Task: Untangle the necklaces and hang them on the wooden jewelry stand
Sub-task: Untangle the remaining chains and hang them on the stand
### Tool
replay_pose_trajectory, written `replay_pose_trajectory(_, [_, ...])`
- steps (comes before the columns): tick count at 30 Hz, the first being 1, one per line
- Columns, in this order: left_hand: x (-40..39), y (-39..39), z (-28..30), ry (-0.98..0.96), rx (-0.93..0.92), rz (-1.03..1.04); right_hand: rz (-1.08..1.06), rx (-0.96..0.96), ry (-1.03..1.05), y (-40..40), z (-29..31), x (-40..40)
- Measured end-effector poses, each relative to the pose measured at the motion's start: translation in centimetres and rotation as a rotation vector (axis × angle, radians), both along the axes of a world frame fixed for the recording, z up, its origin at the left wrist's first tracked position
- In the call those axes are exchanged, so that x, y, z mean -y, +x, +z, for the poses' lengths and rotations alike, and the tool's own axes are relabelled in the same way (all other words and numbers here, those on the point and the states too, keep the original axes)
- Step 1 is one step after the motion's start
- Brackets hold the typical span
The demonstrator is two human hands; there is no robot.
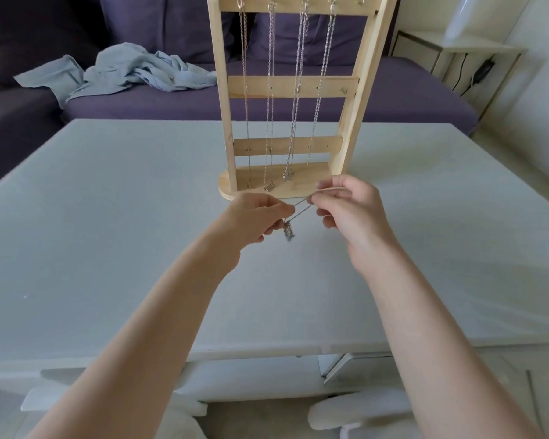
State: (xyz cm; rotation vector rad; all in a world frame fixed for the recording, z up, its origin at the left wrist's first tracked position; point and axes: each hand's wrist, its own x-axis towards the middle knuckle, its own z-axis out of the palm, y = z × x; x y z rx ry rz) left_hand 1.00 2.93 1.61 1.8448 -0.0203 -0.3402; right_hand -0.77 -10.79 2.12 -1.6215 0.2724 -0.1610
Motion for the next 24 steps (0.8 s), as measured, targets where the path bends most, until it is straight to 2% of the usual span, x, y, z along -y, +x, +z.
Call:
replay_pose_trajectory(2, [0.0, 0.0, 0.07, -0.024, 0.01, 0.035, 0.0, -0.008, 0.137, 0.04, 0.11, 0.13])
replay_pose_trajectory(5, [-0.06, -0.11, 0.24, -0.065, 0.016, 0.039, 0.077, -0.044, 0.452, -0.05, 0.4, 0.15])
replay_pose_trajectory(8, [-0.02, -0.26, 0.19, -0.06, 0.018, 0.01, 0.119, -0.059, 0.543, -0.13, 0.63, 0.28])
replay_pose_trajectory(16, [-0.02, -0.08, 0.45, -0.156, 0.064, 0.034, 0.19, -0.061, 0.069, -0.32, 0.11, 0.36])
replay_pose_trajectory(22, [0.33, -0.03, 0.25, -0.102, 0.104, 0.024, 0.201, -0.038, -0.227, -0.23, -0.11, 0.33])
replay_pose_trajectory(24, [0.49, -0.09, 0.21, -0.088, 0.12, 0.006, 0.246, -0.032, -0.256, -0.31, -0.17, 0.1])
